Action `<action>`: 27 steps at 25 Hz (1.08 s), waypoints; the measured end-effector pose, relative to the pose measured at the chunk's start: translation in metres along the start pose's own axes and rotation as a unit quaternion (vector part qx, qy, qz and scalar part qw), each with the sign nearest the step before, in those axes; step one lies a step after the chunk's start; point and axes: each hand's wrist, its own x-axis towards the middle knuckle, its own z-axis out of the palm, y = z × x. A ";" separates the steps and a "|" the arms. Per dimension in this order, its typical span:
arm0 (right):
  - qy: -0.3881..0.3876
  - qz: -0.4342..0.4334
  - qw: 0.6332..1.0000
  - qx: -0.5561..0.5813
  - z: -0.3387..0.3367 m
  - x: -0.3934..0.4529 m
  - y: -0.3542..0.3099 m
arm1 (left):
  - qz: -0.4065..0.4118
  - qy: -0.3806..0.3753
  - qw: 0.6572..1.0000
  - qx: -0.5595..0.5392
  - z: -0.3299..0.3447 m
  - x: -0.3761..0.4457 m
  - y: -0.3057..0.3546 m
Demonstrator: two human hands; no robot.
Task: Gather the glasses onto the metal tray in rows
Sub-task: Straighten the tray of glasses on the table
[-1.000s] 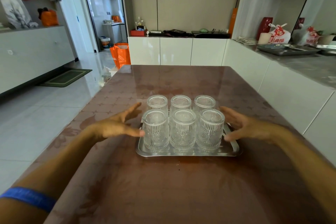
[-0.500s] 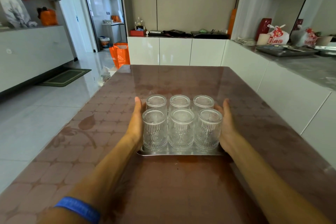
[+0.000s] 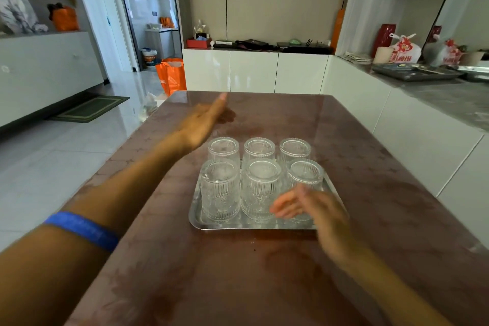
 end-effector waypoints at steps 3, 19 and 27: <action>-0.100 0.031 0.990 -0.096 0.025 0.008 -0.001 | -0.027 -0.160 0.981 0.108 0.026 0.025 0.027; -0.184 0.090 0.979 -0.020 0.077 0.029 -0.014 | -0.136 -0.113 0.984 0.006 0.008 0.007 -0.023; 0.015 0.136 0.989 0.049 -0.033 0.000 0.008 | -0.130 0.011 0.983 -0.132 0.015 -0.048 -0.059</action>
